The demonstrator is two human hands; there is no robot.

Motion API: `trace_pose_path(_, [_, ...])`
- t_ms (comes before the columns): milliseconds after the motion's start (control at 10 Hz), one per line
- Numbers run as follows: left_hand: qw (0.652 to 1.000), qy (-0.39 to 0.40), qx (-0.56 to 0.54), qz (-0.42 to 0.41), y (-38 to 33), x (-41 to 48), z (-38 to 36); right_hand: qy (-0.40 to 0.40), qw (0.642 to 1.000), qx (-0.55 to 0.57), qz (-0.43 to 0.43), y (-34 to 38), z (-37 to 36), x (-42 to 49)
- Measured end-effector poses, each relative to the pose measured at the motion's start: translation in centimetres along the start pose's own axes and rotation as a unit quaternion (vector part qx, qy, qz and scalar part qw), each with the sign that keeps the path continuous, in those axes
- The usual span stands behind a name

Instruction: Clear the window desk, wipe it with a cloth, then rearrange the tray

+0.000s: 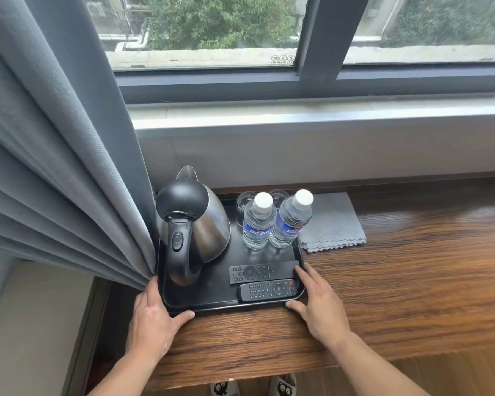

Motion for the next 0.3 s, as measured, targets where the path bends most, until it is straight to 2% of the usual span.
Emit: trace_pose_path(300, [1.000,0.014,0.018,-0.008,-0.67,-0.86,0.99,0.005,1.000,0.002,-0.001,0.13,0.79,-0.87])
Point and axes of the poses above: each hand's wrist, its own x-axis towards the middle knuckle, its own z-axis out of the back of the hand, y = z × x, the point moved 4 cm from there along x, towards the middle knuckle, and after that the axes turned 13 degrees about z, right-handed, at the moved point
